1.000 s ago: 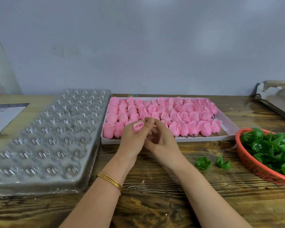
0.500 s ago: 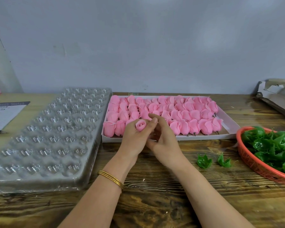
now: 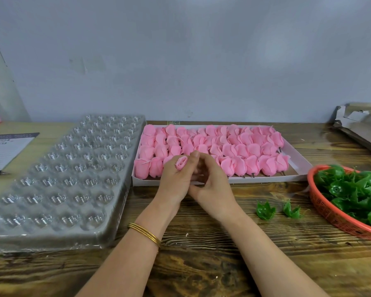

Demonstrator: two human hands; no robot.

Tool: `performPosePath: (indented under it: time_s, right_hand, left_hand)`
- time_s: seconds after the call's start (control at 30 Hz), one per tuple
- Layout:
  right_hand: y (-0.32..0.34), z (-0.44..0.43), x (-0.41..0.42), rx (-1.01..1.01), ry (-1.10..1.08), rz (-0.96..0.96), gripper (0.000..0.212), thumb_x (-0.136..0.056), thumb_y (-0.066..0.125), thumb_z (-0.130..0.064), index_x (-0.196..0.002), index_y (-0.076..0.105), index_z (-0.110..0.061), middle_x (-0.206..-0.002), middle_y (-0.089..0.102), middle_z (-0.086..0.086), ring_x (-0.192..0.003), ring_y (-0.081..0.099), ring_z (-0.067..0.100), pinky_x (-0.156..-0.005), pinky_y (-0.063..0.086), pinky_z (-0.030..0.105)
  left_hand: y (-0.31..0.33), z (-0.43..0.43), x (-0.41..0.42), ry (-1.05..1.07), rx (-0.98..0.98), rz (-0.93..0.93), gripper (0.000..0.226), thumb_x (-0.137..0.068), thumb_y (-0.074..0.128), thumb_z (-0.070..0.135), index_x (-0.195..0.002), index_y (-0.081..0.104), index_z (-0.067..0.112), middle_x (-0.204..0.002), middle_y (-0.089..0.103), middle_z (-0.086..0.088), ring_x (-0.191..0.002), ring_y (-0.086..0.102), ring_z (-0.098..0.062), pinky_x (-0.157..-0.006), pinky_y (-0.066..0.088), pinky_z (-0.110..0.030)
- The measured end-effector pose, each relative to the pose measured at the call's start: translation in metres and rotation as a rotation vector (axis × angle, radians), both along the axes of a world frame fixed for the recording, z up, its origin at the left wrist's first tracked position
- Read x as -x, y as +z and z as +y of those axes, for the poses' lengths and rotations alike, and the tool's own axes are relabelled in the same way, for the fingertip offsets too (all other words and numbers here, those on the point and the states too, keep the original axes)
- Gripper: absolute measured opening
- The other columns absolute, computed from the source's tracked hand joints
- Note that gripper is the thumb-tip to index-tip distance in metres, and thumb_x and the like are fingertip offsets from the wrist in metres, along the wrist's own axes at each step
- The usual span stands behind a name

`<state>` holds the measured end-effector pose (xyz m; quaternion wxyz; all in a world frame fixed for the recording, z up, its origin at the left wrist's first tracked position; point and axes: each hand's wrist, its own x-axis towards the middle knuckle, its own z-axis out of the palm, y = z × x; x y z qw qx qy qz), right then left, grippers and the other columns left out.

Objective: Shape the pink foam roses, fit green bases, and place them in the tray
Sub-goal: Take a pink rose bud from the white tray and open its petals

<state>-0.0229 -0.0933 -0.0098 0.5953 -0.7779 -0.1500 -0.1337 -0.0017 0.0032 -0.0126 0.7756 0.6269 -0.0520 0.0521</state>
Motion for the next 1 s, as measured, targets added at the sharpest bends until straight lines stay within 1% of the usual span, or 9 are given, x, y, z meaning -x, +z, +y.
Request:
performPosePath:
  time_s: [0.1,0.17,0.27,0.43,0.5,0.63,0.77,0.87,1.0]
  right_hand:
    - [0.0004,-0.0009,-0.0001,-0.019,-0.014,0.011,0.058,-0.078,0.067,0.011,-0.108,0.049,-0.036,-0.097,0.066,-0.009,-0.087,0.066,0.001,-0.078,0.053,0.017]
    - [-0.0004,-0.0014,-0.0006,-0.032,-0.008,0.033,0.06,-0.08,0.064,0.014,-0.114,0.046,-0.033,-0.102,0.064,-0.006,-0.089,0.065,-0.001,-0.077,0.051,0.014]
    - [-0.0009,-0.0026,-0.001,-0.038,0.025,0.067,0.061,-0.082,0.06,0.015,-0.125,0.043,-0.025,-0.113,0.063,-0.002,-0.1,0.064,0.002,-0.084,0.05,0.016]
    - [-0.0018,-0.0041,-0.0015,0.004,0.072,0.068,0.052,-0.086,0.057,0.013,-0.126,0.049,-0.02,-0.115,0.063,-0.003,-0.109,0.061,0.004,-0.094,0.049,0.021]
    - [-0.0025,-0.0039,-0.0025,-0.002,0.068,0.056,0.049,-0.086,0.058,0.01,-0.126,0.052,-0.017,-0.114,0.064,0.001,-0.107,0.062,0.008,-0.093,0.052,0.026]
    - [-0.0023,-0.0018,-0.0024,0.012,0.02,0.015,0.05,-0.081,0.064,0.007,-0.116,0.054,-0.026,-0.105,0.067,-0.005,-0.099,0.065,0.009,-0.088,0.055,0.027]
    - [-0.0031,-0.0007,-0.0018,0.068,-0.026,-0.018,0.055,-0.079,0.07,0.003,-0.113,0.05,-0.035,-0.102,0.064,-0.014,-0.098,0.063,0.002,-0.087,0.053,0.023]
    - [-0.0029,-0.002,-0.002,0.056,-0.042,-0.001,0.055,-0.081,0.068,0.005,-0.117,0.048,-0.032,-0.105,0.063,-0.014,-0.099,0.063,0.001,-0.087,0.052,0.02]
    - [-0.0019,-0.0037,-0.0012,0.029,-0.023,0.039,0.061,-0.083,0.062,0.01,-0.126,0.043,-0.03,-0.112,0.062,-0.014,-0.107,0.059,-0.005,-0.09,0.049,0.014]
  left_hand:
    - [0.0008,-0.0001,0.0006,-0.018,-0.002,-0.005,0.025,-0.093,0.063,0.032,-0.089,0.073,0.009,-0.077,0.075,-0.001,-0.074,0.072,-0.011,-0.062,0.053,-0.018]
    - [0.0005,0.001,0.0,-0.027,-0.005,-0.01,0.023,-0.091,0.067,0.032,-0.089,0.074,0.01,-0.082,0.076,-0.004,-0.078,0.073,-0.014,-0.065,0.055,-0.021]
    - [-0.0005,0.0044,-0.0008,-0.029,-0.021,-0.035,0.032,-0.085,0.072,0.035,-0.09,0.073,0.003,-0.085,0.075,-0.011,-0.081,0.073,-0.019,-0.069,0.056,-0.025]
    - [-0.0004,0.0058,-0.0006,-0.022,-0.087,-0.08,0.021,-0.085,0.071,0.037,-0.069,0.07,0.023,-0.068,0.067,0.004,-0.071,0.065,-0.009,-0.065,0.051,-0.023]
    - [-0.0005,0.0052,-0.0006,-0.021,-0.071,-0.08,0.02,-0.088,0.068,0.037,-0.072,0.072,0.025,-0.071,0.068,0.002,-0.073,0.067,-0.01,-0.065,0.052,-0.022]
    - [0.0018,0.0029,0.0027,-0.043,-0.021,-0.062,0.021,-0.086,0.065,0.045,-0.083,0.076,0.028,-0.082,0.075,-0.002,-0.08,0.072,-0.015,-0.066,0.054,-0.02]
    - [-0.0009,0.0015,0.0024,-0.04,-0.047,-0.06,0.035,-0.087,0.063,0.048,-0.092,0.074,0.015,-0.084,0.074,-0.005,-0.083,0.072,-0.015,-0.07,0.055,-0.021]
    - [-0.0024,0.0023,0.0009,-0.047,-0.072,-0.075,0.03,-0.089,0.066,0.047,-0.089,0.075,0.019,-0.088,0.074,-0.006,-0.088,0.072,-0.016,-0.075,0.056,-0.025]
    - [-0.0017,0.0022,0.0011,-0.065,-0.073,-0.114,0.024,-0.079,0.068,0.05,-0.08,0.075,0.028,-0.085,0.074,0.001,-0.087,0.072,-0.015,-0.076,0.056,-0.028]
